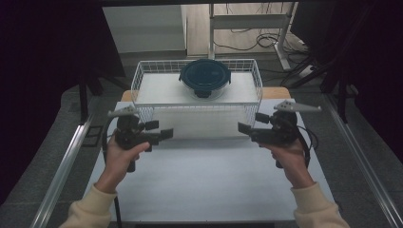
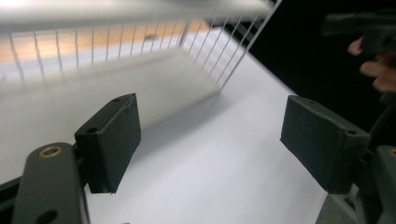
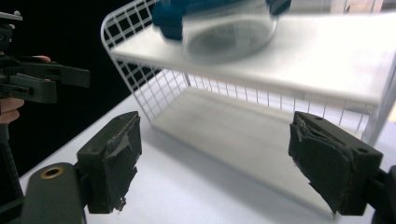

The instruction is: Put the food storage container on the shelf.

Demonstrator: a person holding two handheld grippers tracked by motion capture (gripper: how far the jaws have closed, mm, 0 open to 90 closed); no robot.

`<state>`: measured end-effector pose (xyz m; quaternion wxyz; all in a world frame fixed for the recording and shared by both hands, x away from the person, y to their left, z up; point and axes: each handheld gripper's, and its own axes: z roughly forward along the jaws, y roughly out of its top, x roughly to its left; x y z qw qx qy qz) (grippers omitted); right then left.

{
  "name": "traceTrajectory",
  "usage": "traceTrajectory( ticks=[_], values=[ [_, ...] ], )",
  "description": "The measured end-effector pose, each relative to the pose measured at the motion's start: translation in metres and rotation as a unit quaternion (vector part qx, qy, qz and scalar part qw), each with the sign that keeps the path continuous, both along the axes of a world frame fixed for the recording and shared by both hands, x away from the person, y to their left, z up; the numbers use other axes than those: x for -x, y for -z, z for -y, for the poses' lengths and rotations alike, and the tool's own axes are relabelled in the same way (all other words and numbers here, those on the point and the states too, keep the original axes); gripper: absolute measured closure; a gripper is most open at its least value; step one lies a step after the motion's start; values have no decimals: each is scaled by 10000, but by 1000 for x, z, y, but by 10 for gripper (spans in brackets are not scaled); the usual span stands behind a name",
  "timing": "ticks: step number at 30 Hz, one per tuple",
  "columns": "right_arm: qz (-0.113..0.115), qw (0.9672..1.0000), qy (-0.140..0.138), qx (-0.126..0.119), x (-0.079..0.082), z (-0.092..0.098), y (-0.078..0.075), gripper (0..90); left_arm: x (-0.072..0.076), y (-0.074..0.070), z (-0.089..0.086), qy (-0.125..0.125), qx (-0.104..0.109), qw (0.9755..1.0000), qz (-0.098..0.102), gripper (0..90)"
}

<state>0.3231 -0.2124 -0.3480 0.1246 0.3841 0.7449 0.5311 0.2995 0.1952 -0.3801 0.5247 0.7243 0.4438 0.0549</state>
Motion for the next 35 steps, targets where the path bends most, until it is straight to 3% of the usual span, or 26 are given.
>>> traceTrajectory(
  ticks=[1,2,3,7,11,12,15,16,17,20,27,35],
  values=[
    [-19,10000,-10,10,5,2,7,179,9,16,-3,-30,-42,10000,-56,200],
    [-19,10000,-10,10,5,2,7,179,9,16,-3,-30,-42,10000,-56,200],
    [-26,10000,-51,35,14,5,22,183,17,32,-6,-120,-159,9998,-96,201],
    [-91,9998,-30,186,28,11,54,184,31,60,-8,-184,-480,9986,-129,203],
    [-319,9990,25,297,35,14,84,184,38,82,-8,-200,-692,9971,-244,204],
    [-352,9987,46,367,36,14,92,184,38,82,-8,-200,-692,9971,-244,204],
    [-483,9965,65,686,37,14,112,184,44,100,-10,-223,-809,9957,-383,205],
    [-483,9965,65,686,37,14,112,184,44,100,-10,-223,-809,9957,-383,207],
    [-555,9953,34,798,39,14,124,184,46,108,-12,-226,-836,9951,-476,208],
    [-580,9944,57,881,40,14,129,184,48,115,-11,-220,-914,9941,-544,208],
    [-395,9958,172,808,42,14,126,189,49,116,-8,-225,-951,9939,-506,207],
    [-372,9957,235,821,40,17,128,185,48,118,-10,-284,-976,9936,-499,203]
  ],
)
